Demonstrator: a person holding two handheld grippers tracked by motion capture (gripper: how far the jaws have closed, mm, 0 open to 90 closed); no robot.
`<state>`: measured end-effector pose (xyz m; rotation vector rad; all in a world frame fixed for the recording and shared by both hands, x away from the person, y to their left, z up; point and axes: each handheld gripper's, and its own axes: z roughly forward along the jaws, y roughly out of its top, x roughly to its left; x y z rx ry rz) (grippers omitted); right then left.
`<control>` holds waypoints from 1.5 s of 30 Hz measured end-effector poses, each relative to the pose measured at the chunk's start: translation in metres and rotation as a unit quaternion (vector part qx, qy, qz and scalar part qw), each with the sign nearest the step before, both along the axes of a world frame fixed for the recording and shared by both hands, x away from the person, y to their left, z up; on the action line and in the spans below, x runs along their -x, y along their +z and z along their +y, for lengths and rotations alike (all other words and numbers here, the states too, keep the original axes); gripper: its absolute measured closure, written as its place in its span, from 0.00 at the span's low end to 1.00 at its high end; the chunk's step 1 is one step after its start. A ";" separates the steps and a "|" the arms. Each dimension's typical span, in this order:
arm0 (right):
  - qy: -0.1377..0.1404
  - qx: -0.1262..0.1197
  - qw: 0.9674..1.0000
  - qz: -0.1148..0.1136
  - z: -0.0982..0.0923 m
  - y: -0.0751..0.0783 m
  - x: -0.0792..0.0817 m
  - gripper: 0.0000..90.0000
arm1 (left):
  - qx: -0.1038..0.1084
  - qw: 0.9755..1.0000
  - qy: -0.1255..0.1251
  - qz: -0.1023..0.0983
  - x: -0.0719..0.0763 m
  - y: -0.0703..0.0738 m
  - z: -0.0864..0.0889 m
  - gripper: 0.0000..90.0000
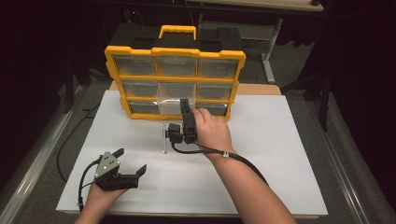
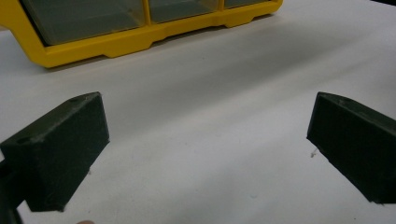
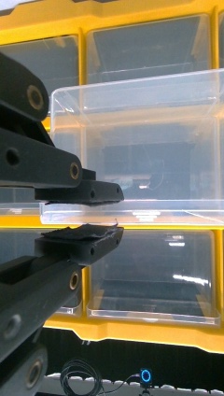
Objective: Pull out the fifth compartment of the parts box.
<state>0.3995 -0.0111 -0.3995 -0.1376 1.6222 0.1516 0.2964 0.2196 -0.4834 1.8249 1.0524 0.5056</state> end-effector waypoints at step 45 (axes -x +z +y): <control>0.018 -0.011 0.999 0.044 -0.023 -0.007 0.036 0.54 | 0.001 1.000 0.004 0.003 -0.001 -0.001 0.002 0.00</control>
